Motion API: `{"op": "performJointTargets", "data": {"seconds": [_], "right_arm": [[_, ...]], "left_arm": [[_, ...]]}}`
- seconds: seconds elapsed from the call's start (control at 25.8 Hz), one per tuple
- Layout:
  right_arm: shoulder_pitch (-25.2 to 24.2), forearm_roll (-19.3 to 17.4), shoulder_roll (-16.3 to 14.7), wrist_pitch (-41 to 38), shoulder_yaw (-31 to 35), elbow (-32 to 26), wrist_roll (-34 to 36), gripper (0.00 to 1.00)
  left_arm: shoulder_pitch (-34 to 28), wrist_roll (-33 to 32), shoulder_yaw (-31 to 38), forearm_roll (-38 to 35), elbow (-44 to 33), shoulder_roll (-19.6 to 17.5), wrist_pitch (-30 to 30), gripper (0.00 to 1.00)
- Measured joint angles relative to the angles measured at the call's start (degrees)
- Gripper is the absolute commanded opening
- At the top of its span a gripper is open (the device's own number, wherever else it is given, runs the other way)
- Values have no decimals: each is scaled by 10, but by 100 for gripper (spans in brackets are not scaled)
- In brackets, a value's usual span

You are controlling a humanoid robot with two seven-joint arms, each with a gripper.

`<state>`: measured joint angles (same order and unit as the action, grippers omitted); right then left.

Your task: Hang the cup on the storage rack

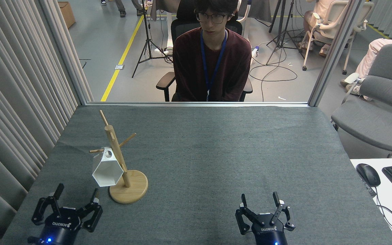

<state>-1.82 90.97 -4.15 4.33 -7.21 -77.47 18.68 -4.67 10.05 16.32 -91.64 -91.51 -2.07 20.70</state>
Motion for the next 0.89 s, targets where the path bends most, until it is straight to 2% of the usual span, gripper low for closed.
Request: {"op": "performJointTargets", "data": {"seconds": [0.12,0.23,0.89], "right_arm": [[-16,-13,-10,-5,6,-21,7,98],[-24,-21,-13,-15,21,-34,10,98],[-51,-28,-11,-20,33,-49,9,98]], "left_arm": [[-15,-7,-2,12,-3,35,6,99],[-26,-10,-13,14,-4,52,3,99],[-34,-14,-62,-11,-9,57,-81,99]]}}
